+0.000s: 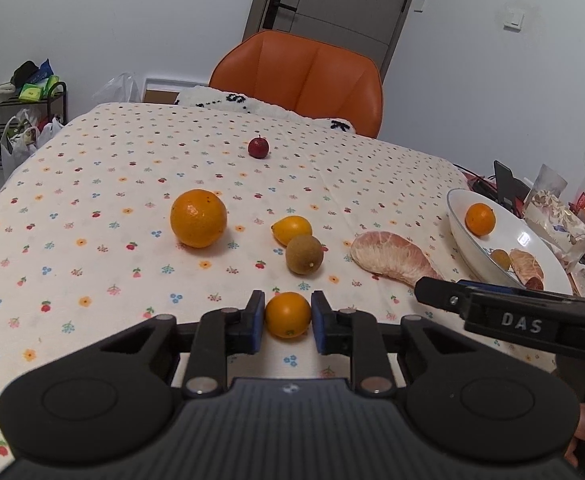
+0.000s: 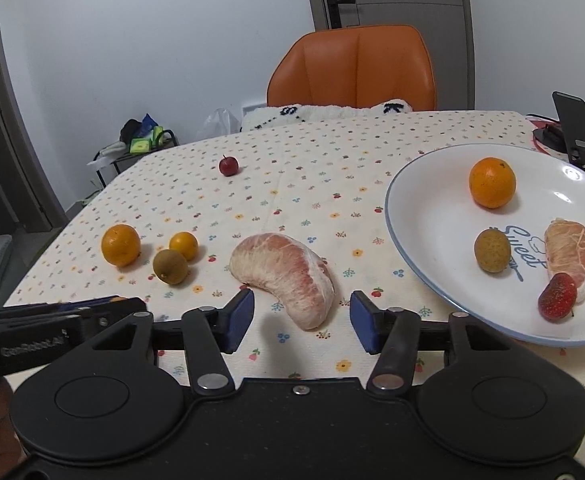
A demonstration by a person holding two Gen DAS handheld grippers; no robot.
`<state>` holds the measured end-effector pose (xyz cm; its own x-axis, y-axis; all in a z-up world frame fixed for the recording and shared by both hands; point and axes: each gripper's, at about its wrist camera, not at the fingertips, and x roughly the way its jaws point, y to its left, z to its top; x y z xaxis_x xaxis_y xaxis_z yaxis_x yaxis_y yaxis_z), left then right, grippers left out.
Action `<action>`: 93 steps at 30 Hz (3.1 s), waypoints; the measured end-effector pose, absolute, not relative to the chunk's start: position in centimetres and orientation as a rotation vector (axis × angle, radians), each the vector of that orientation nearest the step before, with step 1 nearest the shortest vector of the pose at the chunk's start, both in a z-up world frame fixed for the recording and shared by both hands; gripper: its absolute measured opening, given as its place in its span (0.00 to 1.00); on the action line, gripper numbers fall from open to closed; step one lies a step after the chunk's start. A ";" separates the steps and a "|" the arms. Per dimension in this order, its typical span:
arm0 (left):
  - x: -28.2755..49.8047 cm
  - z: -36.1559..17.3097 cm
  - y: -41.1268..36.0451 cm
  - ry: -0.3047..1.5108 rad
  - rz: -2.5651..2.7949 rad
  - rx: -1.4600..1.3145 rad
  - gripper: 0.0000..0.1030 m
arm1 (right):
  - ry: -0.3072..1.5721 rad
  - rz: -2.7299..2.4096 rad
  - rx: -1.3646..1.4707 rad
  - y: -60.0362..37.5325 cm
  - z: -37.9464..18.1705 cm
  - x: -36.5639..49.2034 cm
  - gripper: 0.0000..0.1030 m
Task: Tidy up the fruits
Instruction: 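Move both tools back toward the remaining fruit, left tool nearing a small orange, then grasp the pink pomelo segment with the right tool while the left tool grasps a small orange, then carry the pomelo segment and small orange over the white plate and open both tools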
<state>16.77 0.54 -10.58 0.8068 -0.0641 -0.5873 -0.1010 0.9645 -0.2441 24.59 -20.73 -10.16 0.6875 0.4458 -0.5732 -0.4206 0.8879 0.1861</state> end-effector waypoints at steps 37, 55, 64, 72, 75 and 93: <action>17.2 -10.3 4.1 0.622 0.099 -0.311 0.22 | 0.642 0.551 -0.075 -16.8 -9.9 26.7 0.40; 17.6 -7.6 -0.1 0.577 0.035 -0.244 0.22 | 0.571 0.556 0.039 -21.9 -7.3 24.8 0.37; 18.6 -6.2 -3.3 0.553 -0.021 -0.213 0.22 | 0.530 0.503 0.077 -25.5 -6.2 24.2 0.37; 19.5 -5.4 -6.4 0.540 -0.069 -0.182 0.22 | 0.503 0.445 0.113 -28.6 -5.8 24.2 0.37; 19.8 -5.2 -7.5 0.535 -0.086 -0.174 0.22 | 0.496 0.429 0.121 -29.8 -5.7 24.2 0.37; 22.7 -4.7 -13.1 0.527 -0.169 -0.130 0.22 | 0.475 0.316 0.193 -35.9 -6.4 25.3 0.37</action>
